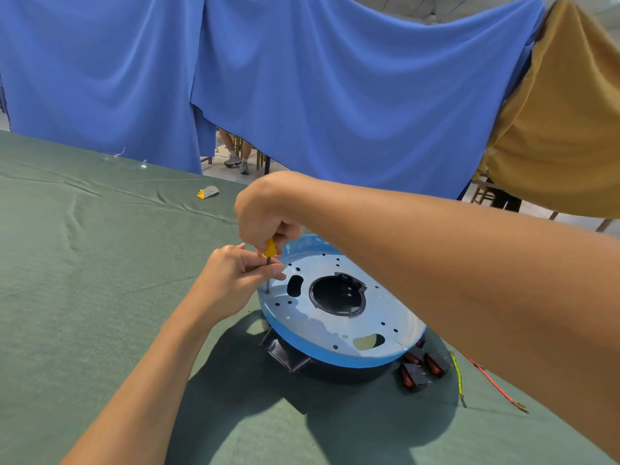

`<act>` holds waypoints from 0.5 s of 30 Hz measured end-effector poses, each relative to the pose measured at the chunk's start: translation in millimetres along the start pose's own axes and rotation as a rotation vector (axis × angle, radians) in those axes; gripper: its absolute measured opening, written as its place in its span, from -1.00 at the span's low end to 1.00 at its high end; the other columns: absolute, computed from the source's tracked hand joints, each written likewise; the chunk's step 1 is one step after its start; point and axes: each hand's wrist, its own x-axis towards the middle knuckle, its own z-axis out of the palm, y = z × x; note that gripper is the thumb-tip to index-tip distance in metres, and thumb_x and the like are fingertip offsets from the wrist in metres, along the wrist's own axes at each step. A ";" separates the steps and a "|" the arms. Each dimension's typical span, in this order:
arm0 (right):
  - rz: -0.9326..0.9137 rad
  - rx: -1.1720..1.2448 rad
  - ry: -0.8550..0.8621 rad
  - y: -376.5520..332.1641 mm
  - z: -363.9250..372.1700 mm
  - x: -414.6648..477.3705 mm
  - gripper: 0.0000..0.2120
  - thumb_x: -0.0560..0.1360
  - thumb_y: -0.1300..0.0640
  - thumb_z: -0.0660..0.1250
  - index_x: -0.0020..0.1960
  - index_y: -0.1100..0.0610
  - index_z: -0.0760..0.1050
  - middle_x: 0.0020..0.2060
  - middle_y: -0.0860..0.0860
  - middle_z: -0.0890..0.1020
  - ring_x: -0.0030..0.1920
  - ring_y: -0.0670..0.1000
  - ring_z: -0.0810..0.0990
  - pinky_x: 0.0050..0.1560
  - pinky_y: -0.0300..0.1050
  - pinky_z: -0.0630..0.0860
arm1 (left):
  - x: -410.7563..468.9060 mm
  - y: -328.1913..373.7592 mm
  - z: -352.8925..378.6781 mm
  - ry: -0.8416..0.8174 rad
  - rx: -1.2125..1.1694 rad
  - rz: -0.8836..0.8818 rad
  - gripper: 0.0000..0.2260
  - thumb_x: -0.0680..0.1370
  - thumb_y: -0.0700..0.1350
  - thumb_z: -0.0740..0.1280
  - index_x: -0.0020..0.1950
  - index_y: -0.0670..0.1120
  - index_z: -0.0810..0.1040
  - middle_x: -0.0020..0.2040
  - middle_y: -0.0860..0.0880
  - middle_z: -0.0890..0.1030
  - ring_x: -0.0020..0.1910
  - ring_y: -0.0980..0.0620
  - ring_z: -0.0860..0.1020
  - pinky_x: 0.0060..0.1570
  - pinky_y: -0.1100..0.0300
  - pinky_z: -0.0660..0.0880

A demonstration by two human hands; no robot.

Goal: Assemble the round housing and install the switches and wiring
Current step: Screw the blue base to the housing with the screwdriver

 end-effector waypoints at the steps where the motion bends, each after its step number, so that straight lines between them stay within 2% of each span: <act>1: 0.018 0.012 -0.010 -0.2 -0.2 -0.3 -0.81 0.58 0.19 0.21 -0.14 0.19 0.54 -0.42 0.01 0.42 -0.67 -0.08 0.32 -0.63 -0.43 0.23 | 0.5 -0.6 -0.1 -0.010 0.003 0.004 -0.93 0.50 -0.21 0.44 -0.12 -0.11 0.74 -0.17 0.14 0.67 -0.07 0.32 0.57 0.39 -0.09 0.32; 5: 0.046 0.056 -0.045 -0.3 -1.6 -0.8 -0.80 0.60 0.18 0.19 -0.05 0.20 0.57 -0.39 0.01 0.43 -0.53 -0.06 0.34 -0.61 -0.41 0.26 | 1.6 -2.7 -0.7 -0.033 0.000 0.024 -0.91 0.52 -0.19 0.43 -0.11 -0.10 0.74 -0.16 0.11 0.69 -0.07 0.38 0.55 0.41 -0.05 0.29; 7: 0.071 0.127 -0.074 0.9 -2.2 0.1 -0.79 0.60 0.20 0.18 0.01 0.21 0.59 -0.32 0.03 0.48 -0.47 -0.05 0.35 -0.54 -0.34 0.30 | 2.2 -3.9 -0.3 -0.038 0.006 0.031 -0.91 0.53 -0.18 0.42 -0.11 -0.10 0.74 -0.14 0.08 0.70 -0.08 0.41 0.55 0.41 -0.05 0.29; 10: 0.141 0.293 -0.134 5.2 0.7 3.9 -0.73 0.61 0.23 0.14 0.14 0.30 0.58 -0.17 0.08 0.51 -0.34 -0.03 0.33 -0.38 -0.26 0.28 | 3.4 -4.8 0.9 -0.047 0.045 0.039 -0.89 0.54 -0.16 0.41 -0.09 -0.10 0.74 -0.09 0.04 0.72 -0.02 0.26 0.60 0.47 0.00 0.22; 12: 0.208 0.409 -0.189 9.0 3.4 6.0 -0.70 0.62 0.23 0.12 0.17 0.34 0.56 -0.26 0.08 0.46 -0.37 -0.05 0.28 -0.36 -0.27 0.21 | 4.5 -4.5 1.6 -0.060 0.060 0.041 -0.88 0.55 -0.15 0.39 -0.08 -0.07 0.74 -0.08 0.03 0.73 0.01 0.16 0.63 0.50 0.08 0.15; 15: 0.278 0.521 -0.233 14.0 5.1 5.7 -0.70 0.62 0.24 0.10 0.15 0.36 0.55 -0.37 0.07 0.38 -0.44 -0.08 0.18 -0.41 -0.28 0.13 | 5.5 -4.4 2.7 -0.077 0.057 0.051 -0.88 0.56 -0.16 0.38 -0.05 -0.07 0.73 -0.05 0.06 0.72 0.00 0.26 0.60 0.49 0.14 0.12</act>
